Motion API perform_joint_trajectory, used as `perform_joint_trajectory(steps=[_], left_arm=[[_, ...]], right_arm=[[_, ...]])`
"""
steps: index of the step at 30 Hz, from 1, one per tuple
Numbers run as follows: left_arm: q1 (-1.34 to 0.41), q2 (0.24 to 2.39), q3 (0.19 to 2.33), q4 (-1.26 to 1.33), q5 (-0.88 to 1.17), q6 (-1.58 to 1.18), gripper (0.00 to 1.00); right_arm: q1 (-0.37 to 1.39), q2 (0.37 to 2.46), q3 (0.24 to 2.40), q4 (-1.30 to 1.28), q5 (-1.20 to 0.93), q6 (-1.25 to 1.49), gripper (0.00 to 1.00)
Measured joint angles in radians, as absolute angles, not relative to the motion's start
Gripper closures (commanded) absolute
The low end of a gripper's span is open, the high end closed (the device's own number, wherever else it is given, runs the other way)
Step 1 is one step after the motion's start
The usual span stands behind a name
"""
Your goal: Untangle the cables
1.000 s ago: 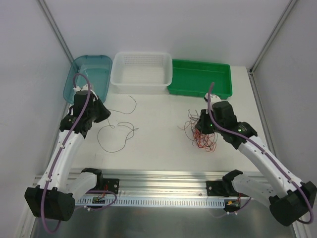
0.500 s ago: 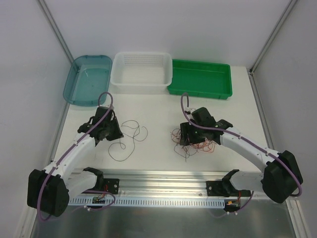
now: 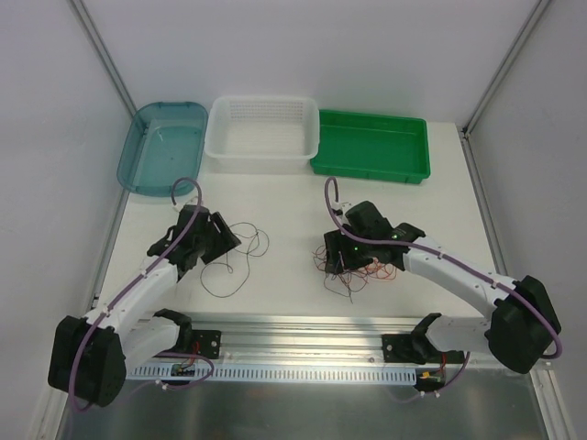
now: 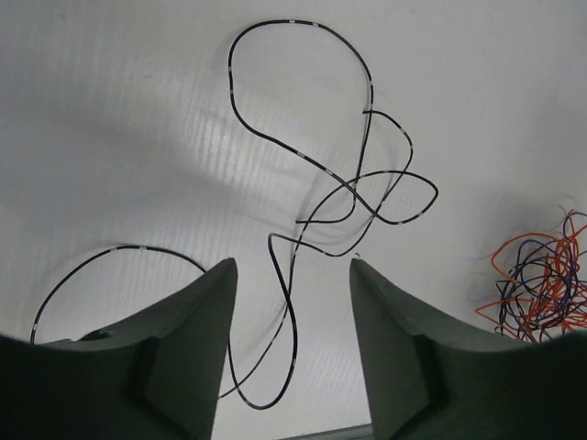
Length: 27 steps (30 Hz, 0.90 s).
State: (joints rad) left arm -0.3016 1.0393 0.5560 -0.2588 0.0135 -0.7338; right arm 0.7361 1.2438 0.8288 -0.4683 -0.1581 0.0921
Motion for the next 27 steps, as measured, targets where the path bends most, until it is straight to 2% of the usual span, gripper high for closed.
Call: perform_joint_trajectory(steps=[2, 6, 8, 13, 18, 25, 27], left_arm=[[-0.302, 0.991, 0.531, -0.246, 0.012, -0.782, 0.27], [-0.302, 0.881, 0.487, -0.240, -0.020, -0.904, 0.14], [-0.302, 0.871, 0.483, -0.239, -0.035, -0.955, 0.11], [-0.321, 0.936, 0.487, -0.224, -0.070, -1.066, 0.05], [-0.355, 1.033, 0.511, -0.218, -0.130, -1.148, 0.08], [-0.404, 1.170, 0.551, -0.213, -0.204, -1.226, 0.22], [-0.423, 1.211, 0.571, -0.207, -0.220, -1.245, 0.33]], right_arm=[[0.741, 1.242, 0.829, -0.468, -0.159, 0.092, 0.34], [0.743, 1.231, 0.829, -0.469, -0.159, 0.091, 0.34], [0.743, 1.223, 0.829, -0.469, -0.161, 0.089, 0.31], [0.744, 1.201, 0.829, -0.469, -0.167, 0.078, 0.15], [0.744, 1.172, 0.829, -0.474, -0.174, 0.069, 0.09], [0.745, 1.109, 0.829, -0.483, -0.180, 0.064, 0.09], [0.746, 1.092, 0.828, -0.485, -0.180, 0.059, 0.09]])
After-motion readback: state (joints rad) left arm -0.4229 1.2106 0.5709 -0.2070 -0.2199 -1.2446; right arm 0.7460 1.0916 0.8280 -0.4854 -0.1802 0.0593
